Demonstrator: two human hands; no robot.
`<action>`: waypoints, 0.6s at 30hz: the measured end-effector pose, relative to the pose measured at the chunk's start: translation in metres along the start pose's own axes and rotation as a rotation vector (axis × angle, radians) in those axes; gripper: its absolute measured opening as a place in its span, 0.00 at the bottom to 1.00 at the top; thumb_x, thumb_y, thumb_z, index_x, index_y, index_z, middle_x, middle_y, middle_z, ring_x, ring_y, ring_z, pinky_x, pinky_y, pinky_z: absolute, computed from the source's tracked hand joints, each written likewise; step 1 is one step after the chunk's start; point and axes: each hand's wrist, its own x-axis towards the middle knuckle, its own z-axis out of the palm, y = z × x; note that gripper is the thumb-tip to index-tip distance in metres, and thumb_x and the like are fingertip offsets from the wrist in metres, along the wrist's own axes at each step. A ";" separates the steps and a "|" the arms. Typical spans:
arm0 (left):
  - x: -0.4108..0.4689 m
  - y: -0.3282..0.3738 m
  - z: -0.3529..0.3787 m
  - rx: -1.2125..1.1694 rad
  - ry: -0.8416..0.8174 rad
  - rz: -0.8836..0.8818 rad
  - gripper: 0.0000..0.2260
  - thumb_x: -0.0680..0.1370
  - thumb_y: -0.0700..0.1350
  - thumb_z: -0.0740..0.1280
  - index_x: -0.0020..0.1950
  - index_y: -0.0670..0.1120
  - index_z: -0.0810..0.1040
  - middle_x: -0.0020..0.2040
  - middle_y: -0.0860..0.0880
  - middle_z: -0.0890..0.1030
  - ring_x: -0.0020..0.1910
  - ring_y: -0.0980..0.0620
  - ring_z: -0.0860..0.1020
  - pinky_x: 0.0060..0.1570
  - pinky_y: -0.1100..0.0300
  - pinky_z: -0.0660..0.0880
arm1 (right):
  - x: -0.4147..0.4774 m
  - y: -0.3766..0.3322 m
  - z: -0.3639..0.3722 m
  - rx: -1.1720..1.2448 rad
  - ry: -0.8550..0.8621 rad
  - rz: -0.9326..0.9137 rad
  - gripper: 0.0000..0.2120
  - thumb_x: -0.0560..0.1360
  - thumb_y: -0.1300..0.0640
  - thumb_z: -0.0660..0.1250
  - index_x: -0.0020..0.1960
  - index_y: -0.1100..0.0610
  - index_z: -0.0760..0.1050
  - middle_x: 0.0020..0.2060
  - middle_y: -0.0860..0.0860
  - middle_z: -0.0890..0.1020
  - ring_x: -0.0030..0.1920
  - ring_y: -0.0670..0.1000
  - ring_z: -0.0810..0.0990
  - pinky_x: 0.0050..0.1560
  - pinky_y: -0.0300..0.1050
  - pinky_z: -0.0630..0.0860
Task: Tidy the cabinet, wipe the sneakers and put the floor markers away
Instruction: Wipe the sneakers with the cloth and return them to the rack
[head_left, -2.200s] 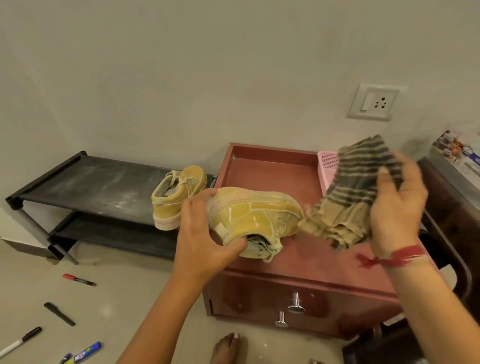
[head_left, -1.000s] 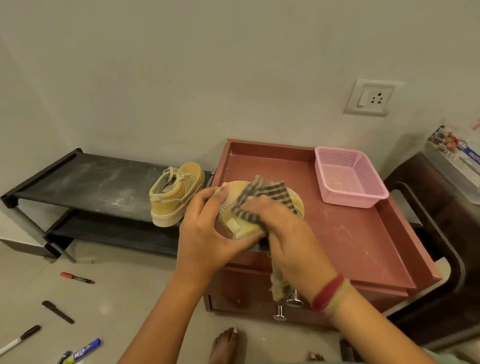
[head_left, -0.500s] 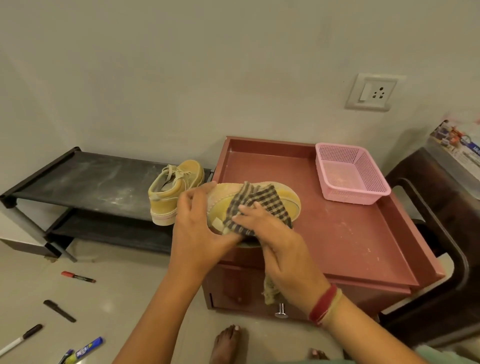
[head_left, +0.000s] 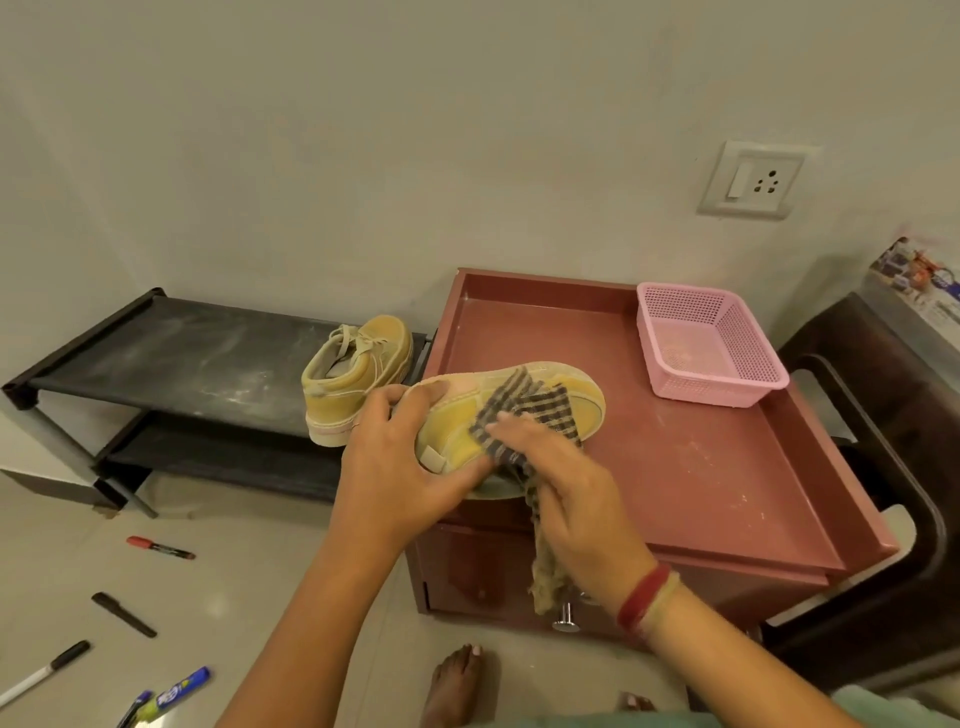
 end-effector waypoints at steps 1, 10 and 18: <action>0.000 0.000 0.000 0.000 0.008 -0.004 0.37 0.62 0.71 0.68 0.64 0.50 0.75 0.57 0.50 0.73 0.53 0.55 0.72 0.44 0.59 0.76 | 0.002 0.004 -0.002 0.021 0.033 0.058 0.26 0.72 0.67 0.51 0.66 0.52 0.72 0.64 0.45 0.73 0.68 0.42 0.67 0.70 0.42 0.63; -0.002 0.001 -0.002 0.021 -0.011 -0.071 0.36 0.61 0.73 0.66 0.60 0.52 0.74 0.53 0.53 0.70 0.50 0.57 0.70 0.40 0.65 0.70 | 0.011 0.022 -0.014 -0.021 0.026 0.186 0.25 0.75 0.71 0.55 0.66 0.51 0.72 0.63 0.41 0.71 0.66 0.38 0.66 0.68 0.40 0.64; 0.000 -0.007 -0.003 -0.015 -0.104 -0.029 0.37 0.60 0.69 0.67 0.63 0.49 0.70 0.57 0.52 0.70 0.53 0.61 0.68 0.44 0.74 0.65 | 0.008 -0.004 -0.004 0.025 -0.200 -0.078 0.26 0.72 0.71 0.54 0.66 0.54 0.72 0.65 0.49 0.74 0.71 0.44 0.63 0.71 0.36 0.58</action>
